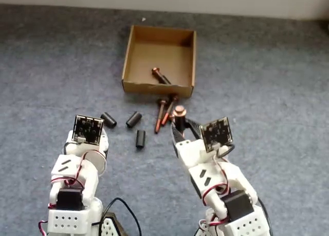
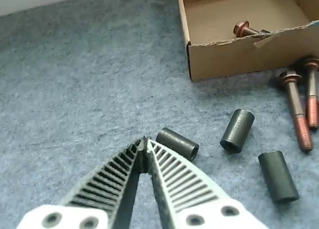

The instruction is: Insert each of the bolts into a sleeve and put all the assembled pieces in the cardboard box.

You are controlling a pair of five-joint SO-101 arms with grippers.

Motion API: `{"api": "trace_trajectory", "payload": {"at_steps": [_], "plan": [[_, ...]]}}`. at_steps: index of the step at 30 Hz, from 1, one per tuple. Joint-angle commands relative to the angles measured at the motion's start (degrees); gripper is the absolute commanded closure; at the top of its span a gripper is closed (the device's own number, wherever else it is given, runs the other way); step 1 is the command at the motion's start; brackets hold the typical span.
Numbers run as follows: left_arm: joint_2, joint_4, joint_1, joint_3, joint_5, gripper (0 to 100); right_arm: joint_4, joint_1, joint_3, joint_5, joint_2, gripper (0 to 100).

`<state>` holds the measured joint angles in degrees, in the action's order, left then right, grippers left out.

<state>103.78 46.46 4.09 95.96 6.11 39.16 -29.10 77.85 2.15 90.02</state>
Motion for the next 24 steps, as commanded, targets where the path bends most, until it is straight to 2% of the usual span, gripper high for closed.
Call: {"api": "trace_trajectory", "payload": {"at_steps": [1, 14, 19, 24], "plan": [[0.22, -1.23, 0.57, 1.19, 0.88, 100, -6.81, 0.66, -13.32, 0.62, -14.64, 99.5], [0.22, -1.23, 0.57, 1.19, 1.05, 100, -46.81, 5.85, -35.91, 0.7, -68.79, 99.5], [0.22, -1.23, 0.66, 1.19, 1.14, 100, -52.35, 7.87, -44.79, 0.7, -85.14, 99.5], [0.22, -1.23, 0.66, 1.19, 1.14, 100, -52.79, 9.36, -51.12, 0.7, -95.08, 99.2]]}}
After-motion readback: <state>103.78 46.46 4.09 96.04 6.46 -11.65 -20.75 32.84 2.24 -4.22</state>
